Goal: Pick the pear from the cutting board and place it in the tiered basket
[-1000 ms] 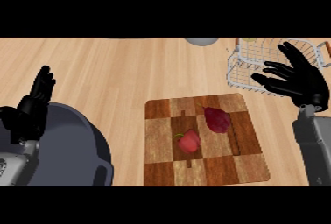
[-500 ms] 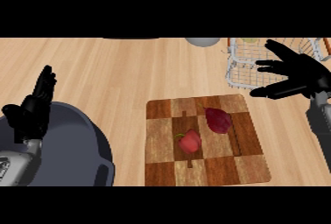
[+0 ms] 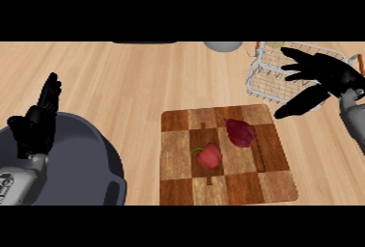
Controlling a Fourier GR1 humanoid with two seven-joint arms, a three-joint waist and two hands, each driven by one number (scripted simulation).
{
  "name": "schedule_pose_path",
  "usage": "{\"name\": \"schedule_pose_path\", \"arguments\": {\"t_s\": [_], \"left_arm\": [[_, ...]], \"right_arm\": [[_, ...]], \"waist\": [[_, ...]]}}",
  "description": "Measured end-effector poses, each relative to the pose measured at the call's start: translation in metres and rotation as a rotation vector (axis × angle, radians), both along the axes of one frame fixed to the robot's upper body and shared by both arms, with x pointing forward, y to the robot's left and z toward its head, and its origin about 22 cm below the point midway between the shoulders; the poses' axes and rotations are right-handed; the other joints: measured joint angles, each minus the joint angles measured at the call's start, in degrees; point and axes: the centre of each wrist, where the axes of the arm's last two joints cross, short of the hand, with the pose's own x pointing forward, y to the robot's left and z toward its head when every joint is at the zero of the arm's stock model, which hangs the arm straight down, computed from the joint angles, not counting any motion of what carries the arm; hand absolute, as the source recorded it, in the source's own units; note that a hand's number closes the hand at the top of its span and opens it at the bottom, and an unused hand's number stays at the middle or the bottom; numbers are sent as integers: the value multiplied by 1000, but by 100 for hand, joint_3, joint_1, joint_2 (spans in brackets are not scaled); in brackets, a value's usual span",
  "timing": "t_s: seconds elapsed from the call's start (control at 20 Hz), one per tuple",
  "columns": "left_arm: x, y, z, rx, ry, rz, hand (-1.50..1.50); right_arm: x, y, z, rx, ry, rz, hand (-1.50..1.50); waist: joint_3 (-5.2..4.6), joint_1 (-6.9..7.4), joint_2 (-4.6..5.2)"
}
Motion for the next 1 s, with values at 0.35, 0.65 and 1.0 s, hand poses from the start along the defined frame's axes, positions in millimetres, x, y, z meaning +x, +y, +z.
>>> {"name": "schedule_pose_path", "arguments": {"t_s": [0.35, 0.65, 1.0], "left_arm": [[-3, 1, -2, 4, -1, 18, 0], [-2, -2, -1, -11, -21, 17, 0], [-2, -3, -3, -20, -39, 25, 0]], "right_arm": [[-3, 36, 2, -181, 49, 38, -150], [-6, 61, -4, -331, 115, 76, -150], [-7, 84, -15, -383, 174, 87, -150]], "waist": [[15, -67, -13], [-18, -37, -2], [-18, -55, 17]]}}
